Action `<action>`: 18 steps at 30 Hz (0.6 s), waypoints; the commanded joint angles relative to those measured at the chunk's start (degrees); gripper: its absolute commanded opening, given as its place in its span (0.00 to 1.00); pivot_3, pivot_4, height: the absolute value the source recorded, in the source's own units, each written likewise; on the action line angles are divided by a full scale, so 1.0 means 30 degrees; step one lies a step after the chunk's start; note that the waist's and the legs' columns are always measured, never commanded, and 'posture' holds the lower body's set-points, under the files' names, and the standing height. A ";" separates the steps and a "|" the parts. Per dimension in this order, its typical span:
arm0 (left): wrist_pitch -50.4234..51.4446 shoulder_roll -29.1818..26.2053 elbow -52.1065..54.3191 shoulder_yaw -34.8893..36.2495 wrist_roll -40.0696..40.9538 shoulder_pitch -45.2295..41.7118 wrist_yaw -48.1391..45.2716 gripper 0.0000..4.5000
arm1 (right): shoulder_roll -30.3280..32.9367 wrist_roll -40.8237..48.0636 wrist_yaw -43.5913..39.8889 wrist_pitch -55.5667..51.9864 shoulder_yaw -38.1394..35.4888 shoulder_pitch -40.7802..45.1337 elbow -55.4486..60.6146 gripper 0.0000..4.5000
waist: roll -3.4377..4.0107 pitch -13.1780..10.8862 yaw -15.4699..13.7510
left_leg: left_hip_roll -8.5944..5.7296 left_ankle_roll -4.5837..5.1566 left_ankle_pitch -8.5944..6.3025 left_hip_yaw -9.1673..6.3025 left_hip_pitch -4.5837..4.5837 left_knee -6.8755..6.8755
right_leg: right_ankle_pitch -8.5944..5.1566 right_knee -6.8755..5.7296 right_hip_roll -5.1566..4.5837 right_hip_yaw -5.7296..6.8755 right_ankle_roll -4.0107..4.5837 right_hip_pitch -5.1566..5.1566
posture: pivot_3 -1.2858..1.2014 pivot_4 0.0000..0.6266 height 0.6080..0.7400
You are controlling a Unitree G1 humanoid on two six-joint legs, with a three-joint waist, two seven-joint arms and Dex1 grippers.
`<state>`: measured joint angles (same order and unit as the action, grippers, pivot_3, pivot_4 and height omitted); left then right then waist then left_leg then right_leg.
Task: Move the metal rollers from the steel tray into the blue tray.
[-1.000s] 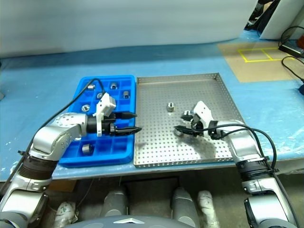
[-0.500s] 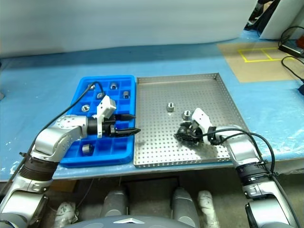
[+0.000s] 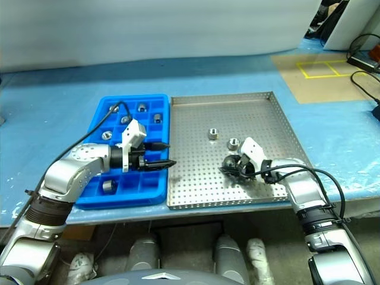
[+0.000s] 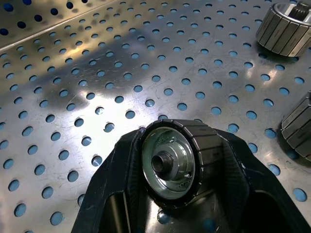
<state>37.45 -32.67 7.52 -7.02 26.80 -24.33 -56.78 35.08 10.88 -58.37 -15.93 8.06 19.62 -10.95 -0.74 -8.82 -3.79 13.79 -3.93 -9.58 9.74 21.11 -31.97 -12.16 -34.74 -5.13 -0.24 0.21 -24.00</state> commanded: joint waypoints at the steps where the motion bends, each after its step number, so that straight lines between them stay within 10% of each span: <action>1: -0.0207 -0.1013 0.0991 0.1257 0.0249 -0.0141 -0.0114 0.83 | -0.0381 0.0663 -0.0034 -0.0044 -0.0610 0.0486 0.0318 0.39 | -0.0002 -0.0002 0.0035 | 0.0005 -0.0001 0.0000 0.0000 0.0002 0.0000 | 0.0000 0.0001 0.0004 0.0002 0.0000 -0.0002 | 0.49 0.24 1.00; 15: -0.0553 -0.5650 0.0842 0.6417 0.0458 0.1557 0.0132 0.83 | -0.2315 0.3251 -0.1350 -0.0917 -0.0677 0.4090 0.2641 0.39 | -0.0002 -0.0013 0.0069 | 0.0015 -0.0018 0.0008 -0.0006 0.0101 0.0019 | -0.0001 0.0016 0.0007 0.0030 0.0001 -0.0093 | 0.56 0.24 1.00; 18: -0.0537 -0.5809 0.1115 0.7007 0.0503 0.2381 0.0480 0.83 | -0.7109 0.1458 0.1900 -0.2523 0.1915 0.8162 0.0957 0.39 | -0.0017 -0.0025 0.0225 | 0.0034 -0.0032 0.0014 -0.0006 0.0080 0.0028 | -0.0001 -0.0005 0.0009 0.0006 0.0004 -0.0113 | 0.57 0.24 1.00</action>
<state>36.43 -49.76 8.98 12.16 27.75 -17.23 -55.94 19.02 16.63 -56.55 -22.52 9.32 38.67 -8.34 -0.79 -8.90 -3.12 13.92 -4.10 -9.49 9.66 21.44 -31.83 -12.16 -34.85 -5.09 -0.16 0.22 -24.47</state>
